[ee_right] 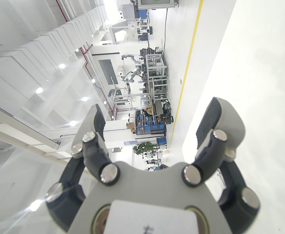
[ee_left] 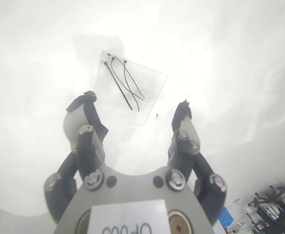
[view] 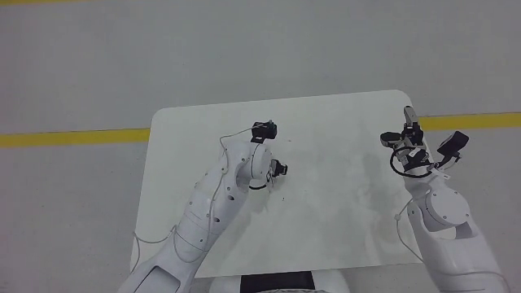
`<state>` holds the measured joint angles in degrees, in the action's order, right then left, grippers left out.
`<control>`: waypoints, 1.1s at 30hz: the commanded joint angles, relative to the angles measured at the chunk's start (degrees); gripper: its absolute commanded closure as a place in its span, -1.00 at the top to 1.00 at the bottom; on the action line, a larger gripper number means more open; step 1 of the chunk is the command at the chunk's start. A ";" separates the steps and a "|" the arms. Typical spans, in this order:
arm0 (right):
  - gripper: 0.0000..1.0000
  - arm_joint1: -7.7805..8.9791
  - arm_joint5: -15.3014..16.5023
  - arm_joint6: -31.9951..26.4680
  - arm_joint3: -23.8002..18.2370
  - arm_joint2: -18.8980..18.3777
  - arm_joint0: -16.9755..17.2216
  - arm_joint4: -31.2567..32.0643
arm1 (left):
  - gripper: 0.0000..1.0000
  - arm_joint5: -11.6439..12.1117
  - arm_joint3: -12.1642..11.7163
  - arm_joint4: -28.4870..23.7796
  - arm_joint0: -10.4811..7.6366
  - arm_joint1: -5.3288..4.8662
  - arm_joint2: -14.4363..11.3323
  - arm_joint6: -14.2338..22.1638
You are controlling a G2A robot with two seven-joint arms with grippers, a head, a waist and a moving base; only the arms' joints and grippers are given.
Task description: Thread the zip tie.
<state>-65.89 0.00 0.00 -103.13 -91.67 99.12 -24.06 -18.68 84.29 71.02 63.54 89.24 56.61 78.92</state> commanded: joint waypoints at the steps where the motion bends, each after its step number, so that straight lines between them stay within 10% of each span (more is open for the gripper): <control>1: 1.00 0.00 0.00 0.00 0.00 0.00 0.00 0.00 | -0.58 0.00 -0.27 -0.33 -0.01 -0.06 -0.08 -0.26; 10: 1.00 0.00 0.00 0.00 0.00 0.00 0.00 0.00 | -0.66 -0.37 -2.05 -1.05 -0.19 -0.38 -0.19 -1.61; 33: 1.00 0.00 0.00 0.00 0.00 0.00 0.00 0.00 | -0.54 -0.80 -15.69 -5.84 -6.17 0.75 -4.59 -7.90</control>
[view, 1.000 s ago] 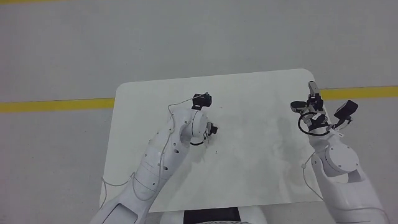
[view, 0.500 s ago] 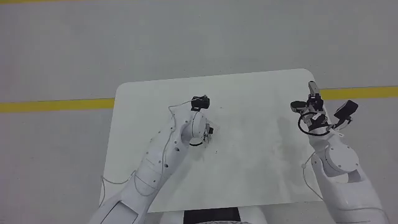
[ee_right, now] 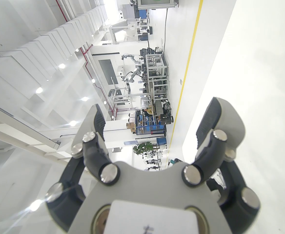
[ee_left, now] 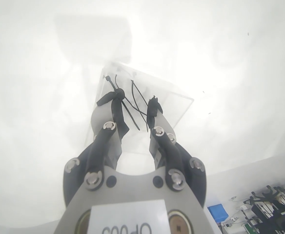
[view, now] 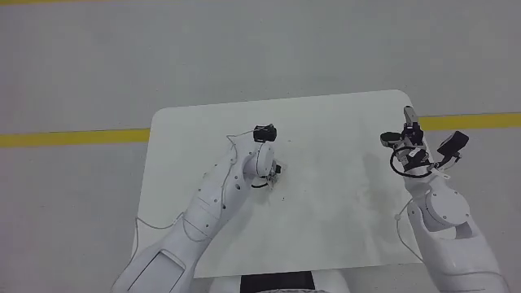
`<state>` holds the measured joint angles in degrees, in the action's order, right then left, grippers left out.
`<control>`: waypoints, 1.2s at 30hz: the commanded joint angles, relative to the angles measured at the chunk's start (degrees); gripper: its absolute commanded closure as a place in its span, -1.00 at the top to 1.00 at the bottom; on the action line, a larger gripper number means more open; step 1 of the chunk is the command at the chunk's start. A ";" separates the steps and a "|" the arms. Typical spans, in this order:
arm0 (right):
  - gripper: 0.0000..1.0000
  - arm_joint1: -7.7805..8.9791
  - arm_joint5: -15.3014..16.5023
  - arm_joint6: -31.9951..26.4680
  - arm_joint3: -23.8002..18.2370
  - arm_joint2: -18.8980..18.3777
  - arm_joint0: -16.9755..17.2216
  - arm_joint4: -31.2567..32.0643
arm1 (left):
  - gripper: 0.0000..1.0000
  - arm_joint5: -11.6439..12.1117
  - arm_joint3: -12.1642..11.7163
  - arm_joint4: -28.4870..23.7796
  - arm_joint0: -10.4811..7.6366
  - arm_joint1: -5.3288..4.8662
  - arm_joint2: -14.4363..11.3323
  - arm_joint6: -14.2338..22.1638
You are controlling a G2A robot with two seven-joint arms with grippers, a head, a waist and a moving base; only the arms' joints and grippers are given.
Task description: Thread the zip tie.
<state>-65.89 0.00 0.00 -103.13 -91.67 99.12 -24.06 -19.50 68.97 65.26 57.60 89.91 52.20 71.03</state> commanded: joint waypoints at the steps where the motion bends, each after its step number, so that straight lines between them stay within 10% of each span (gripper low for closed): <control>1: 1.00 0.00 0.00 0.00 0.00 0.00 0.00 0.00 | -0.54 0.01 -0.70 -0.13 -0.46 0.15 -0.38 -0.03; 19: 1.00 0.00 0.00 0.00 0.00 0.00 0.00 0.00 | -0.74 0.01 -6.39 -0.28 -3.48 1.82 -2.40 -0.49; 36: 1.00 0.00 0.00 0.00 0.00 0.00 0.00 0.00 | -0.80 0.01 -5.03 1.49 -3.00 2.12 -1.65 0.56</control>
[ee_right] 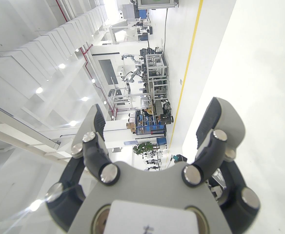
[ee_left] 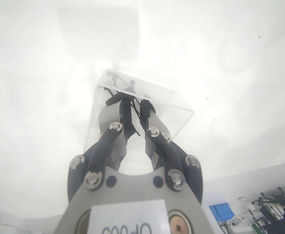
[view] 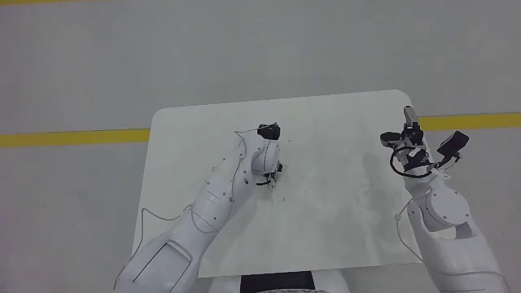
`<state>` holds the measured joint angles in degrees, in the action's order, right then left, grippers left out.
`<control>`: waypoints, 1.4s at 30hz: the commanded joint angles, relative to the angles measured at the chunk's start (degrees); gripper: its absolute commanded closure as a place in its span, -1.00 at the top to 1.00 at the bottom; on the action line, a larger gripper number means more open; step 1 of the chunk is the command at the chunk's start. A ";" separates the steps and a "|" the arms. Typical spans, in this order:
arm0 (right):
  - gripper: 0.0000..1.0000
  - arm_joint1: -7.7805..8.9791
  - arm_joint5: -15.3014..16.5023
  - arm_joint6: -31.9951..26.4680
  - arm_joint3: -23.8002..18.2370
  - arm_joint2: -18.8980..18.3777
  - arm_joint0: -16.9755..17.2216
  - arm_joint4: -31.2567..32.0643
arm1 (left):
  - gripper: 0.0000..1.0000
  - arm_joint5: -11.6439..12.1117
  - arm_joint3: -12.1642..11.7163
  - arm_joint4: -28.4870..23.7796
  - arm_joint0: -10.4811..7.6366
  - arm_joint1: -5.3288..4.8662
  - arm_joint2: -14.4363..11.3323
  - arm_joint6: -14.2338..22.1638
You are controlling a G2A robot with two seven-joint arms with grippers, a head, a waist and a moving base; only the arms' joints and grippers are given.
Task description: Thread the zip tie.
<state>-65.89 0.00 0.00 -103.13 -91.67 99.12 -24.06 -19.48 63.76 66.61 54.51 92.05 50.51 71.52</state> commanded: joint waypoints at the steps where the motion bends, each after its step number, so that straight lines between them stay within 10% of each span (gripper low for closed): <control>1: 1.00 0.00 0.00 0.00 0.00 0.00 0.00 0.00 | -0.80 0.00 0.29 0.26 0.17 -0.02 0.08 0.14; 26: 1.00 0.00 0.00 0.00 0.00 0.00 0.00 0.00 | -1.00 0.00 -0.74 0.82 0.05 0.17 -0.16 0.82; 42: 1.00 0.00 0.00 0.00 0.00 0.00 0.00 0.00 | -1.00 0.00 10.36 6.01 4.36 -1.29 2.83 7.13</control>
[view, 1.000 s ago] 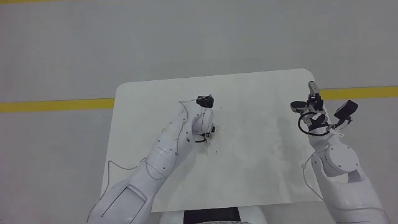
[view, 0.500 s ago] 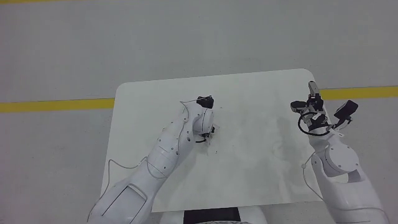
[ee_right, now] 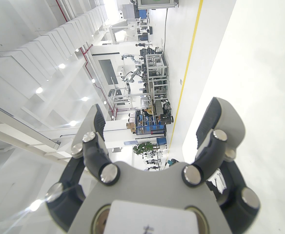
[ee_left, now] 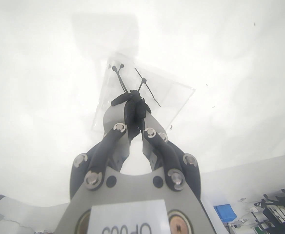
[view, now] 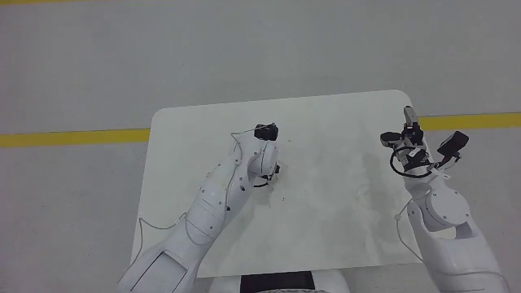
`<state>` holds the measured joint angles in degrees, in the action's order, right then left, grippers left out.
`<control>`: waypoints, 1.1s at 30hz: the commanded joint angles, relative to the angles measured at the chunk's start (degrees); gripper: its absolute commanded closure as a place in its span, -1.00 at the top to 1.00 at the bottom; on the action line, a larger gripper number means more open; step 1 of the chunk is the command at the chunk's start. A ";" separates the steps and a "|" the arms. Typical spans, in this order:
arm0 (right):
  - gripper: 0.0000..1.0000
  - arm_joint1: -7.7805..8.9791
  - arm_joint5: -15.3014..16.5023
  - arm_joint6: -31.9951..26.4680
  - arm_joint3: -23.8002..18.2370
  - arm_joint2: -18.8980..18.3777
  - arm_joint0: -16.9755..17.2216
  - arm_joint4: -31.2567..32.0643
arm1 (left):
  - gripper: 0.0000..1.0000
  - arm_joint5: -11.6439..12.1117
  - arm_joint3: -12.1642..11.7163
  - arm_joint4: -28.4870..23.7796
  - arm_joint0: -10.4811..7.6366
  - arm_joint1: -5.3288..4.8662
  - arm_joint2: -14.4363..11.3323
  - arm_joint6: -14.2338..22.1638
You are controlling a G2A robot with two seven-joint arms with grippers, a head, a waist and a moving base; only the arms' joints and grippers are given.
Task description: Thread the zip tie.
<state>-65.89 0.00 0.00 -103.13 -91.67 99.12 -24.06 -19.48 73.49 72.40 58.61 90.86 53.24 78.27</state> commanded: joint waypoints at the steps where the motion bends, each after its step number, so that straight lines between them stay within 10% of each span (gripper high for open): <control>1: 1.00 0.00 0.00 0.00 0.00 0.00 0.00 0.00 | -1.00 0.02 1.18 0.42 0.48 -0.21 0.18 0.70; 23: 1.00 0.00 0.00 0.00 0.00 0.00 0.00 0.00 | -1.00 2.92 16.31 1.01 5.52 -4.25 1.67 1.37; 33: 1.00 0.00 0.00 0.00 0.00 0.00 0.00 0.00 | -1.00 4.09 19.64 -3.63 6.26 -5.82 4.07 1.37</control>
<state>-65.89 0.00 0.00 -103.13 -91.67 99.12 -24.06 -15.39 93.15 68.73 64.87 85.03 57.33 79.64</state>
